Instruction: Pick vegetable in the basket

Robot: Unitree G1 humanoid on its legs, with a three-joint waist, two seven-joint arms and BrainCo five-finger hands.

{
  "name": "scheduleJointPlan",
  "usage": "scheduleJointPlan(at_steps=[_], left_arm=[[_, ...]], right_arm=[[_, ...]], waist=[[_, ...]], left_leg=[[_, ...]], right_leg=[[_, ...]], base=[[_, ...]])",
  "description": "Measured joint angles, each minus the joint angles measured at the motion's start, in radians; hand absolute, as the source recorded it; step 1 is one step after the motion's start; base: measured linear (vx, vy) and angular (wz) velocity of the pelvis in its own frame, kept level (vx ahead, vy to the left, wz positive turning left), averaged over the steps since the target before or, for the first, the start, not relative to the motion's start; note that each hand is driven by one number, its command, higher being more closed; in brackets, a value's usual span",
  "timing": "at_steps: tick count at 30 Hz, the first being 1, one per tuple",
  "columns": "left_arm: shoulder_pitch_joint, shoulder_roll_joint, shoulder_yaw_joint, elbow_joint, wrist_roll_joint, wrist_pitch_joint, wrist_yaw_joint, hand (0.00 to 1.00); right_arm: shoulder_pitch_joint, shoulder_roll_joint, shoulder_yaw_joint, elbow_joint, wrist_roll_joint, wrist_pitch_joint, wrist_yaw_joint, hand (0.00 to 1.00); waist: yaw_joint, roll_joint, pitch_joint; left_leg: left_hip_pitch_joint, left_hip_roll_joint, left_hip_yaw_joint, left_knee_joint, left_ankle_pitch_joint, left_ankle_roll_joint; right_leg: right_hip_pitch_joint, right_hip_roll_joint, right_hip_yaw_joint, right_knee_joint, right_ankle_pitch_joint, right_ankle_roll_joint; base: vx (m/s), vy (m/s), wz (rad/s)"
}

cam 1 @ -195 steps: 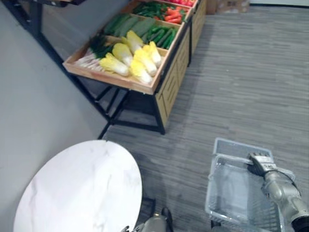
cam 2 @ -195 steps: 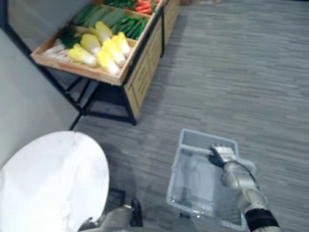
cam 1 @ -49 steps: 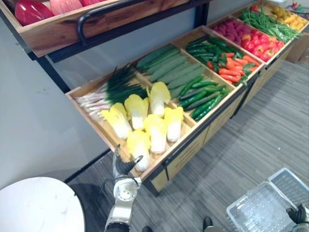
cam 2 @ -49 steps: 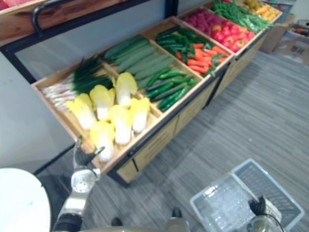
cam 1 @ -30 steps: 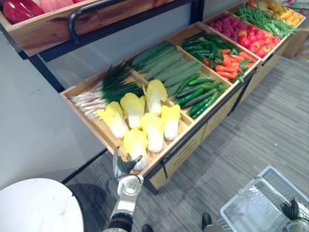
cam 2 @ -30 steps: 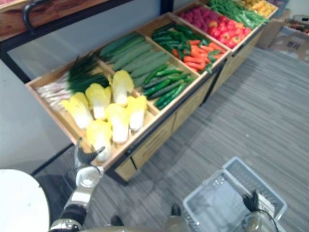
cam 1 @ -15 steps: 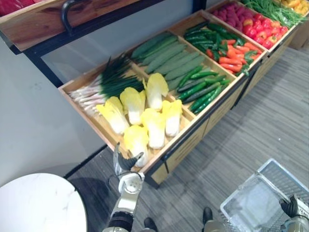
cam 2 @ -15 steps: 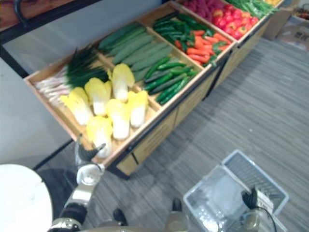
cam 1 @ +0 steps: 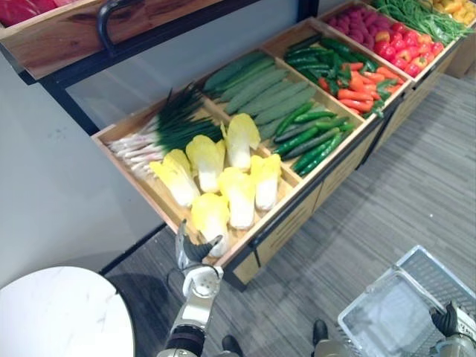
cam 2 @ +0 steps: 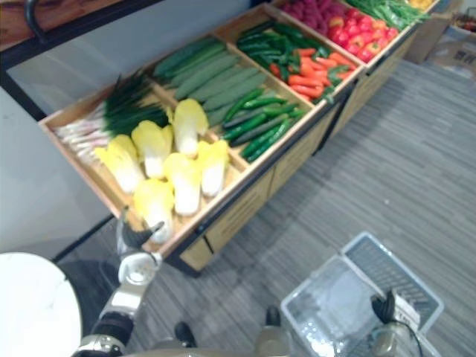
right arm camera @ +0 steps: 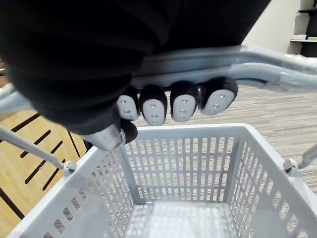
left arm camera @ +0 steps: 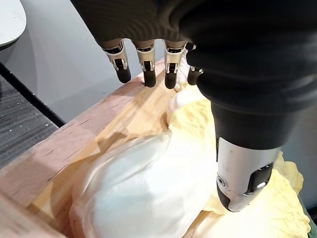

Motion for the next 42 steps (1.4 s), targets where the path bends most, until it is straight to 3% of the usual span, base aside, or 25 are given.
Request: scheduleJointPlan(at_steps=[8,16,27,42], left_arm=[[0.001,0.001,-0.024,-0.015,-0.003,0.000,-0.001,0.00],[0.029,-0.028,-0.062,-0.257,0.010,-0.013,0.006,0.00],[0.104,-0.039,0.045,-0.432,0.043,-0.013,0.049,0.00],[0.104,-0.039,0.062,-0.312,0.085,-0.009,0.051,0.00]], right_arm=[[0.001,0.007,-0.003,0.004,-0.030,0.003,-0.007,1.00],[0.010,0.015,-0.020,0.014,-0.035,0.002,-0.026,1.00],[0.005,0.026,-0.065,0.087,-0.035,0.005,-0.026,1.00],[-0.014,0.026,-0.047,0.132,-0.035,0.001,-0.026,1.00]], waist=[[0.001,-0.002,0.014],[-0.003,-0.002,0.017],[0.000,0.007,0.011],[-0.003,0.001,-0.033]], left_leg=[[0.000,-0.003,-0.024,0.012,0.000,0.000],[0.002,-0.004,-0.055,0.014,-0.001,0.001],[0.002,-0.005,-0.083,0.011,-0.004,0.007],[0.006,-0.001,-0.076,-0.003,-0.003,0.009]], right_leg=[[0.012,-0.007,-0.010,0.000,-0.001,0.001],[0.035,-0.007,-0.036,0.000,0.001,0.003],[0.053,-0.008,-0.063,-0.002,0.005,0.007],[0.052,0.002,-0.060,-0.016,0.011,0.005]], base=[[0.00,0.000,0.03],[-0.01,-0.001,0.08],[-0.01,0.001,0.07],[0.01,-0.002,0.00]])
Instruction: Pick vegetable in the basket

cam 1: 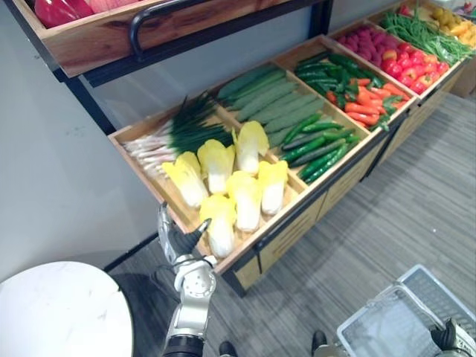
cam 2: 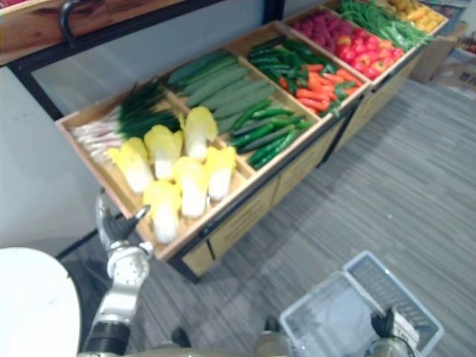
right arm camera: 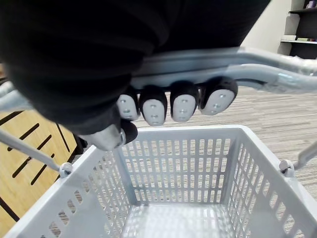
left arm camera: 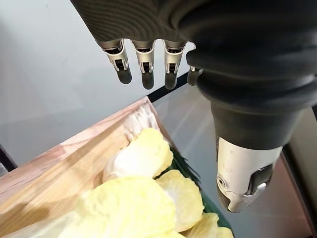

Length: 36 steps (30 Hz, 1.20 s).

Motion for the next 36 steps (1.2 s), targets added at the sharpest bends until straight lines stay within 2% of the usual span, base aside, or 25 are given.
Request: scheduleJointPlan(at_steps=[14,25,36], left_arm=[[-0.016,0.013,-0.087,0.113,0.000,0.000,-0.019,0.00],[-0.057,0.014,-0.104,0.151,-0.001,0.000,-0.016,0.00],[-0.092,0.016,-0.092,0.227,-0.021,0.000,-0.001,0.00]], right_arm=[[0.003,0.000,0.036,-0.001,0.000,0.005,-0.013,1.00],[-0.006,0.000,0.041,-0.010,0.000,0.002,-0.019,1.00],[-0.025,0.000,0.066,-0.011,0.001,0.002,-0.058,1.00]], waist=[[-0.001,-0.008,0.001],[0.000,-0.005,-0.001],[-0.001,-0.020,0.007]], left_leg=[[-0.008,0.000,0.031,-0.007,0.000,-0.001],[-0.046,0.000,0.028,-0.005,0.000,0.000],[-0.099,0.002,0.048,0.007,0.001,0.001]], right_leg=[[-0.031,0.003,0.027,-0.015,0.010,0.000],[-0.070,0.002,0.027,-0.003,0.011,0.001],[-0.143,0.001,0.050,0.018,0.011,0.000]], base=[[0.00,-0.001,-0.06],[0.00,-0.001,0.00],[-0.01,0.000,-0.06]])
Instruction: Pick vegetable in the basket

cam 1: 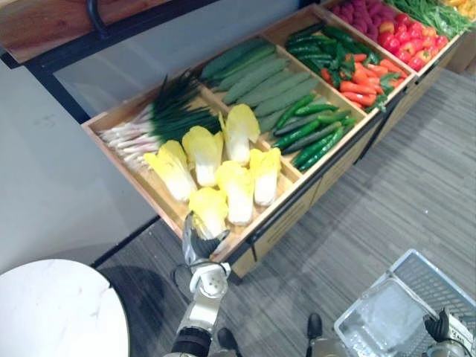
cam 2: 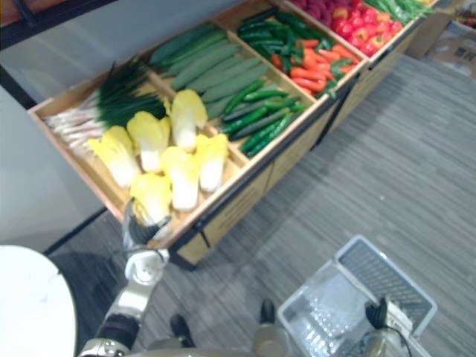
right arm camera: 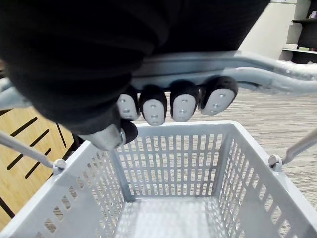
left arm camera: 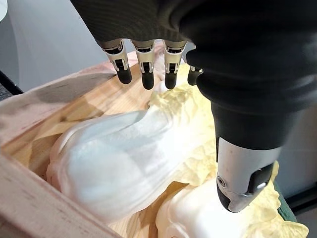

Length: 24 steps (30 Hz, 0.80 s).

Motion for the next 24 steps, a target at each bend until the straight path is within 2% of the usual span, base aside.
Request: scheduleJointPlan(at_steps=[6,10,16,22,23,24], left_arm=[[-0.041,0.000,0.010,0.053,0.000,-0.001,0.032,0.00],[-0.106,0.011,0.018,0.155,0.004,-0.007,0.056,0.00],[-0.201,0.027,0.054,0.268,0.005,-0.003,0.084,0.00],[-0.201,0.037,0.070,0.292,0.019,-0.003,0.163,0.00],[-0.203,0.040,0.072,0.300,0.019,-0.003,0.170,1.00],[-0.204,0.043,0.073,0.305,0.019,-0.003,0.172,1.00]], right_arm=[[-0.005,0.000,0.013,0.000,0.000,0.001,-0.002,1.00],[-0.022,0.000,0.022,0.000,0.000,-0.002,-0.004,1.00],[-0.045,-0.001,0.052,-0.007,0.001,-0.028,-0.040,1.00],[-0.057,-0.023,0.092,-0.007,0.000,-0.048,-0.044,1.00],[-0.060,-0.027,0.099,-0.007,0.000,-0.058,-0.046,1.00],[-0.062,-0.029,0.106,-0.007,0.000,-0.061,-0.047,1.00]], waist=[[-0.001,-0.005,0.004],[-0.001,-0.006,0.007],[-0.004,-0.012,0.055],[0.000,-0.010,0.055],[-0.001,-0.011,0.056],[-0.001,-0.011,0.056]], left_leg=[[-0.015,0.010,0.003,0.013,-0.001,-0.001],[-0.026,0.017,0.013,0.015,-0.002,-0.003],[-0.032,0.035,0.036,0.029,-0.013,-0.013],[-0.043,0.055,0.060,0.039,-0.020,-0.021],[-0.044,0.061,0.061,0.048,-0.024,-0.026],[-0.044,0.063,0.062,0.051,-0.025,-0.026]], right_leg=[[-0.015,0.006,0.003,0.004,0.001,-0.002],[-0.039,0.012,0.017,0.005,-0.005,-0.012],[-0.052,0.029,0.039,0.004,0.000,-0.014],[-0.084,0.046,0.060,0.018,-0.001,-0.018],[-0.083,0.051,0.062,0.018,0.000,-0.019],[-0.083,0.053,0.063,0.018,0.001,-0.020]], base=[[0.00,-0.002,-0.02],[-0.02,-0.008,-0.09],[0.02,-0.017,-0.14],[0.05,-0.024,-0.12],[0.01,-0.021,-0.08],[-0.01,-0.021,-0.09]])
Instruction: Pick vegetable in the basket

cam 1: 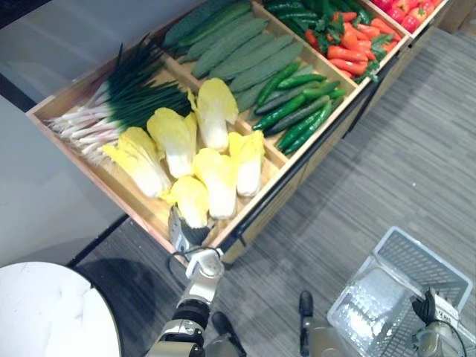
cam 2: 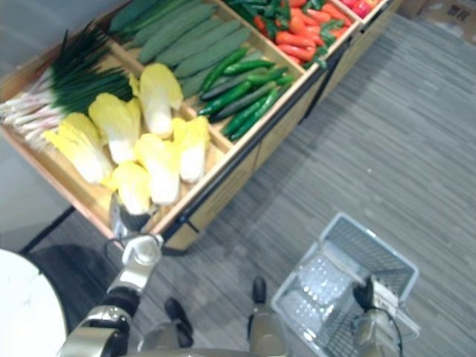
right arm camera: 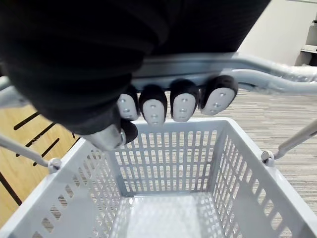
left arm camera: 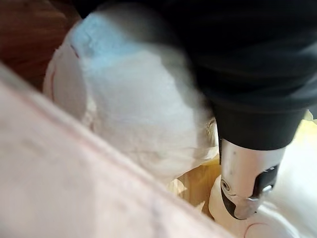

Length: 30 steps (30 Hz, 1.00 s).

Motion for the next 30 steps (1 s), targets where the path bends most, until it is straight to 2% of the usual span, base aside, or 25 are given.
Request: scheduleJointPlan(at_steps=[8,15,20,27,30], left_arm=[[-0.057,0.051,0.041,0.068,-0.001,0.004,0.007,1.00],[-0.057,0.054,0.041,0.070,-0.008,-0.001,0.011,1.00],[-0.056,0.053,0.039,0.082,-0.022,-0.001,0.006,1.00],[-0.028,0.041,0.027,-0.004,-0.055,0.000,-0.026,1.00],[0.011,0.012,0.021,-0.050,-0.055,0.003,-0.030,1.00]], right_arm=[[-0.007,-0.015,0.062,0.002,0.000,-0.020,-0.020,1.00],[-0.007,-0.015,0.063,0.009,0.000,-0.014,-0.019,1.00],[-0.007,-0.009,0.070,0.012,0.000,-0.015,-0.020,1.00],[-0.007,0.015,0.064,0.045,0.003,0.002,-0.020,1.00],[0.004,0.021,0.054,0.048,0.003,0.019,-0.019,1.00]], waist=[[-0.002,-0.002,0.001],[-0.002,-0.003,0.001],[-0.022,-0.017,0.007],[-0.026,-0.029,0.006],[-0.027,-0.028,0.005]], left_leg=[[-0.003,0.021,0.025,0.016,-0.009,-0.009],[0.000,0.025,0.015,0.022,-0.009,-0.009],[0.023,0.020,-0.012,0.022,-0.009,-0.009],[0.036,0.008,-0.031,0.018,-0.007,-0.006],[0.062,0.000,-0.034,0.011,-0.006,-0.005]], right_leg=[[-0.013,0.011,0.021,-0.019,0.004,-0.021],[0.007,0.012,0.006,-0.027,0.023,-0.015],[0.055,0.006,-0.024,-0.036,0.024,-0.015],[0.079,-0.002,-0.039,-0.035,0.024,-0.014],[0.105,-0.007,-0.049,-0.035,0.023,-0.013]], base=[[-0.06,-0.022,-0.13],[0.01,-0.008,0.04],[0.00,-0.004,0.15],[-0.02,0.004,0.07],[0.00,0.006,0.05]])
